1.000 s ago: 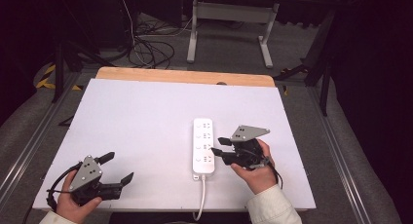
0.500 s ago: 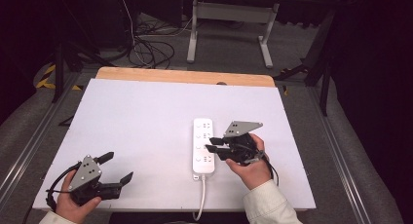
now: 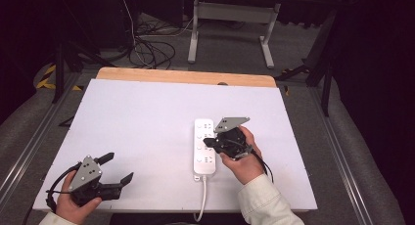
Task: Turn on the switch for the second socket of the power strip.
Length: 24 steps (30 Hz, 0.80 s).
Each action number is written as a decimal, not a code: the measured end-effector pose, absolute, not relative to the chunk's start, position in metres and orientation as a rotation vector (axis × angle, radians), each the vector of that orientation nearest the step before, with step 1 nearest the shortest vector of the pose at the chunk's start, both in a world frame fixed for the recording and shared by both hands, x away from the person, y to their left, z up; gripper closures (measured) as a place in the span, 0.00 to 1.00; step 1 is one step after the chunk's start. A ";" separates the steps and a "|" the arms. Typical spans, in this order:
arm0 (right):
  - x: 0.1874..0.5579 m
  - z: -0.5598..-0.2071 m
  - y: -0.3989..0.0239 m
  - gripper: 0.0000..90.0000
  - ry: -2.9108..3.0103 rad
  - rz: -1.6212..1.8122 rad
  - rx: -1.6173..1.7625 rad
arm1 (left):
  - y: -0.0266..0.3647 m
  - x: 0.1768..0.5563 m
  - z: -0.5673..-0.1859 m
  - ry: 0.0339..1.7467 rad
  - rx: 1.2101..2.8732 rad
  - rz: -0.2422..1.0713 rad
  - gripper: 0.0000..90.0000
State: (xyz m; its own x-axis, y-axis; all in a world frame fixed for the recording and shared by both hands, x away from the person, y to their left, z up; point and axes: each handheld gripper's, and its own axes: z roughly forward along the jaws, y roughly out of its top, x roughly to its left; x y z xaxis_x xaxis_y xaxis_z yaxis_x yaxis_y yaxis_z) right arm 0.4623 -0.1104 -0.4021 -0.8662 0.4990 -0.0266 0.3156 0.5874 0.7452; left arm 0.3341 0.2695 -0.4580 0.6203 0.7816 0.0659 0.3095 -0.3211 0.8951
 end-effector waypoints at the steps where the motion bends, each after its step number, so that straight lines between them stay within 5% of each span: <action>1: 0.462 -0.402 -0.110 1.00 2.585 1.145 0.675 | 0.270 0.334 -0.458 0.868 1.896 0.629 0.14; 24: 0.490 -0.428 -0.092 1.00 2.684 1.052 0.802 | 0.272 0.336 -0.459 0.921 1.894 0.652 0.14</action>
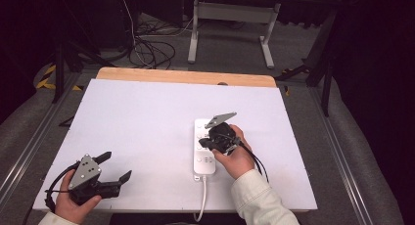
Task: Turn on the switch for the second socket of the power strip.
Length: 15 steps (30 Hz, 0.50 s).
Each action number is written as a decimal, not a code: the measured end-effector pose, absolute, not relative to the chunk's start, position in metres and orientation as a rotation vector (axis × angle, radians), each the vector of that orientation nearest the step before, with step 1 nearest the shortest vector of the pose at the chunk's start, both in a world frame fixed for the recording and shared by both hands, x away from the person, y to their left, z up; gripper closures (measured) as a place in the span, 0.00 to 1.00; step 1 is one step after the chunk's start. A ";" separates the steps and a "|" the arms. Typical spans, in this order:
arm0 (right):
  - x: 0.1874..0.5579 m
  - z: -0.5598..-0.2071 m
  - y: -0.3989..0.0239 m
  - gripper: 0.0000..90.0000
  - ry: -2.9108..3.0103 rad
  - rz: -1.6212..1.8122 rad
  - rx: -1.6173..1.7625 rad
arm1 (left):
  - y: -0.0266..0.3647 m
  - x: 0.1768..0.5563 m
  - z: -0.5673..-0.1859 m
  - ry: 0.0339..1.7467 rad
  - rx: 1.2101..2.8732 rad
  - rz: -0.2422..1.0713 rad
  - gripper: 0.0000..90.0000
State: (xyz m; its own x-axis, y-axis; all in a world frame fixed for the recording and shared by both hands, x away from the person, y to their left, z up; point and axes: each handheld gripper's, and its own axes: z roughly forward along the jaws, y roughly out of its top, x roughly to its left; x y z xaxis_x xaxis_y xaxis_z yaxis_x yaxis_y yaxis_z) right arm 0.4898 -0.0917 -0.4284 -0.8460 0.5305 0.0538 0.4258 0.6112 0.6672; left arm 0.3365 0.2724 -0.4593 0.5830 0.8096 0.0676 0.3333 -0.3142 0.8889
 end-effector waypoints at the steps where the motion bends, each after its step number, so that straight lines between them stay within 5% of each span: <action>1: 0.491 -0.429 -0.092 1.00 2.686 1.056 0.798 | 0.272 0.336 -0.459 0.920 1.895 0.652 0.14; 15: 0.493 -0.444 -0.084 1.00 2.685 1.027 0.765 | 0.273 0.337 -0.459 0.921 1.894 0.653 0.14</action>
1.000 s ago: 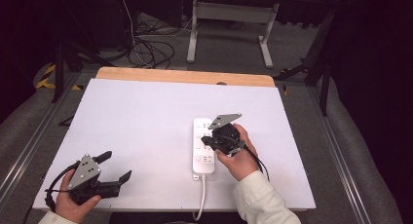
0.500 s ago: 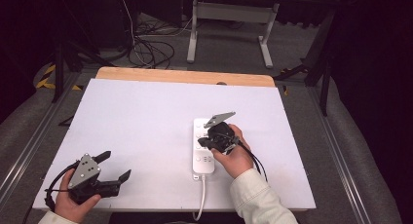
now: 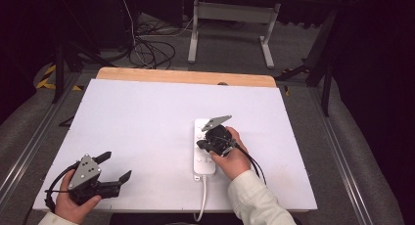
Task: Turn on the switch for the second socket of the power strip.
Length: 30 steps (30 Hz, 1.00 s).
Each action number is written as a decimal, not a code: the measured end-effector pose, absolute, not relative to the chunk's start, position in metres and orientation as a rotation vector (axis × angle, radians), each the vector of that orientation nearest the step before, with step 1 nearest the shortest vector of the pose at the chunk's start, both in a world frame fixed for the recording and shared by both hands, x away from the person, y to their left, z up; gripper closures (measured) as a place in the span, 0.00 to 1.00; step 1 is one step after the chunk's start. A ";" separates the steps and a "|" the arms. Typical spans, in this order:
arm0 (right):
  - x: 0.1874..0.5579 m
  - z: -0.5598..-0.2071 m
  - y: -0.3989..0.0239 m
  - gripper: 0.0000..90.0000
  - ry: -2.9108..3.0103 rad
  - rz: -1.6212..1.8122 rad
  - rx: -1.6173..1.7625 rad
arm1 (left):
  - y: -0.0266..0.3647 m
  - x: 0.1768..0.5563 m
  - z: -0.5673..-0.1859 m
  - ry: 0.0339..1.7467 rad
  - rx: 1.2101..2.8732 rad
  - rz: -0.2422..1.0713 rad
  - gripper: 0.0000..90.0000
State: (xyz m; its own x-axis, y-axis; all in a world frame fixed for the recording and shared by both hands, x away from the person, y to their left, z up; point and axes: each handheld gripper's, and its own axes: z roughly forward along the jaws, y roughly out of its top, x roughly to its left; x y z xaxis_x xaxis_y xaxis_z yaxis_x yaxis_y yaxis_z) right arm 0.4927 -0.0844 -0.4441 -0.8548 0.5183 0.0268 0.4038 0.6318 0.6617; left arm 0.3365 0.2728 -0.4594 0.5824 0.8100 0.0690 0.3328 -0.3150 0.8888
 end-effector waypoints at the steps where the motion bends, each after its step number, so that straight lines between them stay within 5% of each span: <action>1: 0.493 -0.445 -0.085 1.00 2.687 1.022 0.759 | 0.273 0.337 -0.459 0.921 1.894 0.653 0.14; 30: 0.488 -0.451 -0.081 1.00 2.646 1.006 0.752 | 0.272 0.337 -0.460 0.925 1.898 0.638 0.14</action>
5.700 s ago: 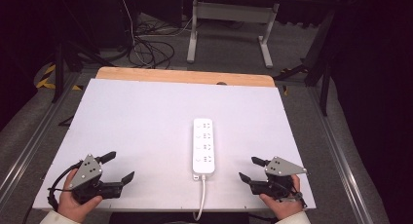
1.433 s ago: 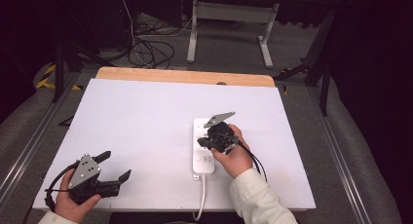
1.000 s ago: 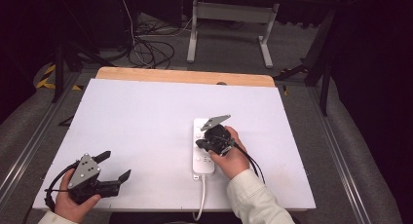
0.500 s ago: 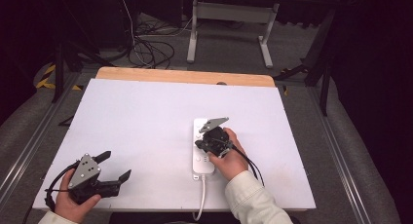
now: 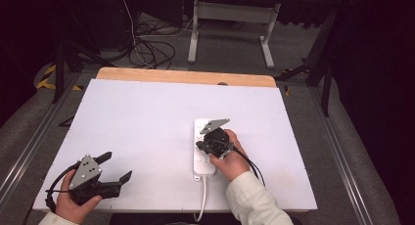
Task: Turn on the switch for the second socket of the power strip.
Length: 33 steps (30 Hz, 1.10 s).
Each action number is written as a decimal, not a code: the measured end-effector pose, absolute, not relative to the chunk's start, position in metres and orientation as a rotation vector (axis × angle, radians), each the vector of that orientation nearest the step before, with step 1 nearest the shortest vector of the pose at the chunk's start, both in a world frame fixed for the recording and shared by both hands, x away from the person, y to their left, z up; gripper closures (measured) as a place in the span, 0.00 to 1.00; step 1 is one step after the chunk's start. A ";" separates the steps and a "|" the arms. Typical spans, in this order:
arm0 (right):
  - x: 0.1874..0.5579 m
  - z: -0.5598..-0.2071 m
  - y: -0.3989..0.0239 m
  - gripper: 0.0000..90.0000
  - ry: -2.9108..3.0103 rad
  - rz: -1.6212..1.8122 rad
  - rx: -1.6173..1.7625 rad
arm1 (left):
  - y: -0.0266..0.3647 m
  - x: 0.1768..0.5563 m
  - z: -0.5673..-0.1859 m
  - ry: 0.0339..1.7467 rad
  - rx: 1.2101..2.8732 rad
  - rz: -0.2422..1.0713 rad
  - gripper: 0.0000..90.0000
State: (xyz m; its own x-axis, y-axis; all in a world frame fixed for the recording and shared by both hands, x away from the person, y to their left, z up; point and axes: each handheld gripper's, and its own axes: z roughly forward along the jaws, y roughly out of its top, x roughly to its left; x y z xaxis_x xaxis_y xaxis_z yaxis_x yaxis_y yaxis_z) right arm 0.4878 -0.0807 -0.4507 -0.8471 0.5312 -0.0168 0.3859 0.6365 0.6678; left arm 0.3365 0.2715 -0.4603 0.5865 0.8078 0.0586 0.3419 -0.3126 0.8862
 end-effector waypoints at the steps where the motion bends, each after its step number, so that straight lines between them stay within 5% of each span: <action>1: 0.488 -0.451 -0.081 1.00 2.645 1.002 0.739 | 0.271 0.336 -0.460 0.925 1.898 0.637 0.14; 33: 0.485 -0.453 -0.078 1.00 2.631 0.976 0.745 | 0.269 0.337 -0.461 0.922 1.909 0.646 0.14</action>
State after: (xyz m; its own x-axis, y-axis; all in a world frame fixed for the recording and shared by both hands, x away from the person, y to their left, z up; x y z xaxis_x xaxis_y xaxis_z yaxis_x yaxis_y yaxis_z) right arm 0.4846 -0.0777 -0.4531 -0.8420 0.5377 -0.0434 0.3794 0.6475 0.6609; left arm 0.3366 0.2693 -0.4611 0.5867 0.8067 0.0703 0.3410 -0.3249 0.8822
